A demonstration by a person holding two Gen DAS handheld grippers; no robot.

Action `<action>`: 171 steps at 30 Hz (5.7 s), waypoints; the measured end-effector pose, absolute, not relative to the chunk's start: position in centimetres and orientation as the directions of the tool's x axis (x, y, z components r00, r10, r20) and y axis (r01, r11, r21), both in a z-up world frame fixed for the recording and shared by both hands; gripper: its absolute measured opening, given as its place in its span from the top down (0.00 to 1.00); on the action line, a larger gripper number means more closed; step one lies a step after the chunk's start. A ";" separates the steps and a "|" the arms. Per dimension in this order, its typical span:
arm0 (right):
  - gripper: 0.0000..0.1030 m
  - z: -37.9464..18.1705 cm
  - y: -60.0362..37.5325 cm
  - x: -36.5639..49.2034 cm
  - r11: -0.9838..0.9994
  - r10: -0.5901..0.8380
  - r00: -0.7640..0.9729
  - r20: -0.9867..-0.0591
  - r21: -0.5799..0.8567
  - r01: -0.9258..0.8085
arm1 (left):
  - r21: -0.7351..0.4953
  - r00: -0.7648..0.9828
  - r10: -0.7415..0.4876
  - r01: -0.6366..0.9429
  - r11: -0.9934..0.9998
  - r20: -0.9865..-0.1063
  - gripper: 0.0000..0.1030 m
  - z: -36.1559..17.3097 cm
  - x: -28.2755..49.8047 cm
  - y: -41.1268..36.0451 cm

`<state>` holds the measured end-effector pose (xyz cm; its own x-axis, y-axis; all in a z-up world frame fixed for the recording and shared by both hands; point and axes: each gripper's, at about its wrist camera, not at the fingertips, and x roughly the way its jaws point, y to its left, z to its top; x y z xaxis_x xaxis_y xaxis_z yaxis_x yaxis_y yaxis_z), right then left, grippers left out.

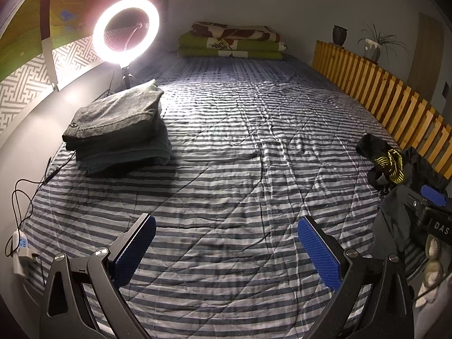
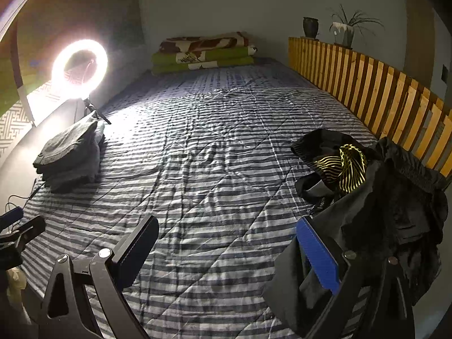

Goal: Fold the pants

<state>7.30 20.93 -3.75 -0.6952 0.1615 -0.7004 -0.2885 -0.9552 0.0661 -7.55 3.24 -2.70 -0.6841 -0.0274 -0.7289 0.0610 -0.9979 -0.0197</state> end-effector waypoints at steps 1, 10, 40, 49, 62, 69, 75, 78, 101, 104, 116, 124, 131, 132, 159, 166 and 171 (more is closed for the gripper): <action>0.06 -4.0 21.3 7.0 -0.954 0.166 -0.692 -0.702 0.064 -0.294 | -0.020 -0.683 -0.027 0.060 -0.998 -0.730 0.01 -2.8 -7.7 3.2; 0.14 -5.7 25.6 4.6 -0.929 0.192 -0.667 -0.720 0.086 -0.360 | -0.014 -0.673 -0.030 0.060 -0.998 -0.739 0.02 -3.7 -9.1 3.7; 0.24 -8.5 56.1 13.1 -0.668 0.396 -0.423 -0.815 0.061 -0.742 | 0.049 -0.623 -0.026 -0.019 -0.999 -0.782 0.02 -6.1 -11.6 9.7; 0.24 -10.6 59.3 14.0 -0.595 0.361 -0.407 -0.839 0.129 -0.794 | 0.069 -0.628 -0.040 -0.022 -0.997 -0.777 0.02 -5.8 -11.6 10.3; 0.23 -11.2 63.8 11.2 -0.463 0.275 -0.442 -0.854 0.285 -0.839 | 0.090 -0.605 -0.044 -0.047 -0.995 -0.795 0.02 -6.7 -12.2 11.6; 0.23 -9.2 60.5 6.3 -0.627 0.368 -0.451 -0.813 0.142 -0.766 | 0.090 -0.591 -0.048 -0.042 -0.995 -0.805 0.02 -7.4 -13.0 11.7; 0.23 -12.3 62.6 1.5 -0.644 0.367 -0.319 -0.874 0.009 -0.765 | 0.093 -0.581 -0.054 -0.037 -0.995 -0.812 0.02 -8.0 -13.3 11.7; 0.59 -13.6 63.1 0.9 -0.638 0.365 -0.289 -0.885 -0.012 -0.770 | 0.096 -0.579 -0.065 -0.024 -0.995 -0.813 0.02 -8.1 -13.3 11.0; 0.65 4.5 49.2 2.0 -0.875 0.333 -0.574 -0.748 -0.019 -0.483 | 0.026 -0.624 -0.090 0.111 -0.993 -0.776 0.02 -6.2 -8.6 3.0; 0.56 -0.1 52.2 1.9 -0.831 0.379 -0.477 -0.793 -0.065 -0.552 | 0.045 -0.605 -0.116 0.131 -0.990 -0.787 0.02 -6.8 -8.5 2.1; 0.53 -11.2 60.3 -1.7 -0.738 0.365 -0.267 -0.892 -0.102 -0.668 | 0.080 -0.559 -0.149 0.145 -0.986 -0.816 0.02 -8.7 -11.7 3.5; 0.91 -9.9 61.3 0.1 -0.748 0.359 -0.318 -0.878 -0.067 -0.661 | 0.081 -0.562 -0.145 0.138 -0.987 -0.814 0.02 -8.9 -12.6 4.0; 0.91 1.5 55.1 3.1 -0.852 0.326 -0.552 -0.768 0.014 -0.523 | 0.045 -0.595 -0.109 0.121 -0.992 -0.796 0.02 -7.9 -11.9 3.9; 0.91 3.7 53.6 3.5 -0.873 0.294 -0.598 -0.745 0.044 -0.485 | 0.042 -0.600 -0.106 0.121 -0.992 -0.793 0.02 -7.7 -11.7 3.7; 0.81 7.5 -2.1 -13.7 -0.847 -0.467 -0.431 -0.772 0.249 0.470 | -0.107 -0.675 -0.180 0.360 -0.927 -0.716 0.02 -3.2 -0.4 -14.2; 0.65 6.9 4.4 -12.3 -0.899 -0.414 -0.501 -0.760 0.255 0.357 | -0.182 -0.611 -0.018 0.262 -0.948 -0.791 0.02 -8.7 -4.6 -12.2; 0.53 4.1 16.1 -5.9 -0.975 -0.222 -0.585 -0.780 0.185 0.123 | -0.239 -0.539 0.094 0.206 -0.949 -0.837 0.02 -13.5 -8.2 -10.2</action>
